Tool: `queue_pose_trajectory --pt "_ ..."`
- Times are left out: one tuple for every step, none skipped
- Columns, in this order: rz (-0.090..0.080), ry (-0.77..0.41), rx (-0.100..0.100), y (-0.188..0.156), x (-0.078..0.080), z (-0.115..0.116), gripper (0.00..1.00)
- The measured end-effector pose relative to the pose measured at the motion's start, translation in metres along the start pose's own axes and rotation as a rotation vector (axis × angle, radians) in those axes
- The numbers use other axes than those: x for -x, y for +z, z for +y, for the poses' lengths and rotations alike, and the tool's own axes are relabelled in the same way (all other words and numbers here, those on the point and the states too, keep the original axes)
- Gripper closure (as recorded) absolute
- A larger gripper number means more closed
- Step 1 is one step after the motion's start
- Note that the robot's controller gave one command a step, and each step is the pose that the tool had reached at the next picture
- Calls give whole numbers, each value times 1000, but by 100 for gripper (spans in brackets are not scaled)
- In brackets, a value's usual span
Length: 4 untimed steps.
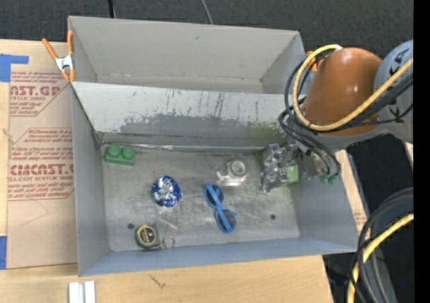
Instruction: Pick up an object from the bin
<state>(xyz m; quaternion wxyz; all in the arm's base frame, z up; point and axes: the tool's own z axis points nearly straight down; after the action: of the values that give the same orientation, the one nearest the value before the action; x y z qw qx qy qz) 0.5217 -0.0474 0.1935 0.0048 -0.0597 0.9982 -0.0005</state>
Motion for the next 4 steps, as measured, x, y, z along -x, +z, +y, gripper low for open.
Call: queue_pose_trajectory --pt "7 -1 2 4 -1 1 0" --pt "9 -383 5 112 61 32 0" --pt "-7 -617 0 116 2 69 0" --pt "2 -785 8 102 37 145 0"
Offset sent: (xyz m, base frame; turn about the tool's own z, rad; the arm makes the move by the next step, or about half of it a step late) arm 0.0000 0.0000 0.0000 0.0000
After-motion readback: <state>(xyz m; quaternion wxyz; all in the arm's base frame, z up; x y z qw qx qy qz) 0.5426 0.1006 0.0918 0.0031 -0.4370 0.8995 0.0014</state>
